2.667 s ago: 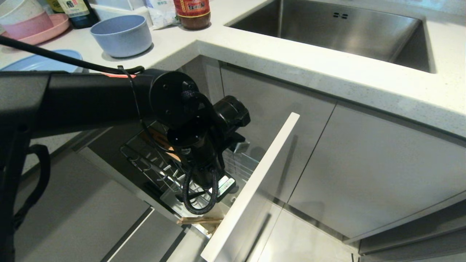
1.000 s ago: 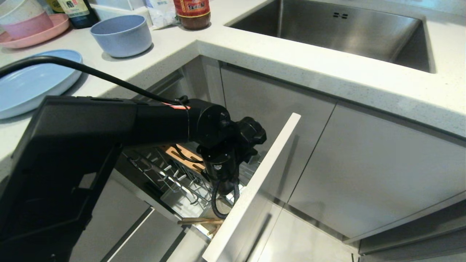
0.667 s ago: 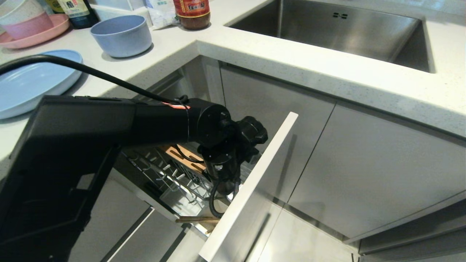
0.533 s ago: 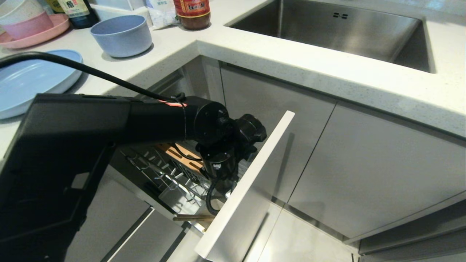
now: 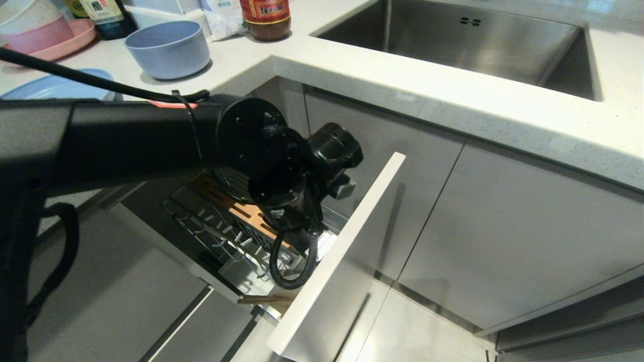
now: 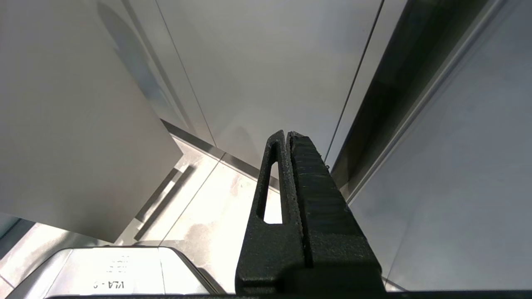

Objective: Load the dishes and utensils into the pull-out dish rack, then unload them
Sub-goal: Pick up the bowl and place it in the cupboard

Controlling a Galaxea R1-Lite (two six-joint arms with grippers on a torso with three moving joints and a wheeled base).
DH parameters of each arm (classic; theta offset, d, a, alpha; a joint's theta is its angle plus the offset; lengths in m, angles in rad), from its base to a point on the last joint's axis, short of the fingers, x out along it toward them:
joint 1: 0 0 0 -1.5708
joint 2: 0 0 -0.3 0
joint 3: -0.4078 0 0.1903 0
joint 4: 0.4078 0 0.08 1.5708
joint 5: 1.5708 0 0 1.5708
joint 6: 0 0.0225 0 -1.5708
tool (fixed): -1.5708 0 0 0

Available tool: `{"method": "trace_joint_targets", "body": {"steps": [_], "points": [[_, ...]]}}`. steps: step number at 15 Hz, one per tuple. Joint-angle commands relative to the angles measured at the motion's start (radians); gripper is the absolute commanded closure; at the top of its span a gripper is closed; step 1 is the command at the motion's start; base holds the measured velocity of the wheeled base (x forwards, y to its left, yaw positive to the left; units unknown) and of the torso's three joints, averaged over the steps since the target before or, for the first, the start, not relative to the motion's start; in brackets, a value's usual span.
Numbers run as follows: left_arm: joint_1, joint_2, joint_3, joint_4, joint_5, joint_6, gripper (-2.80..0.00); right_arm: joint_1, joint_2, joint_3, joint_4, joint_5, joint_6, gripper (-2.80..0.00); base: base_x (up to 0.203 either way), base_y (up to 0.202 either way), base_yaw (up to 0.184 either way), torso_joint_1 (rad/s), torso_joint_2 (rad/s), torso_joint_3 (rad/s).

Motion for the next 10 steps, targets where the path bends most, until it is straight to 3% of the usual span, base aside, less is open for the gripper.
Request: {"method": "trace_joint_targets", "body": {"steps": [1, 4, 10], "points": [[-0.008, -0.081, 0.005, 0.009, 0.046, -0.016, 0.00, 0.000, -0.003, 0.002, -0.001, 0.000, 0.001, 0.00, 0.000, 0.000, 0.000, 0.000, 0.00, 0.000], [-0.035, -0.138, 0.005, 0.016, 0.152, -0.128, 0.00, 0.000, -0.003, 0.002, -0.001, 0.000, 0.000, 0.00, 0.000, 0.000, 0.000, 0.000, 0.00, 0.000], [-0.042, -0.323, 0.005, 0.003, 0.189, -0.258, 0.00, 0.000, -0.003, 0.002, -0.001, 0.000, 0.001, 0.00, 0.000, 0.000, 0.000, 0.000, 0.00, 0.000]]}}
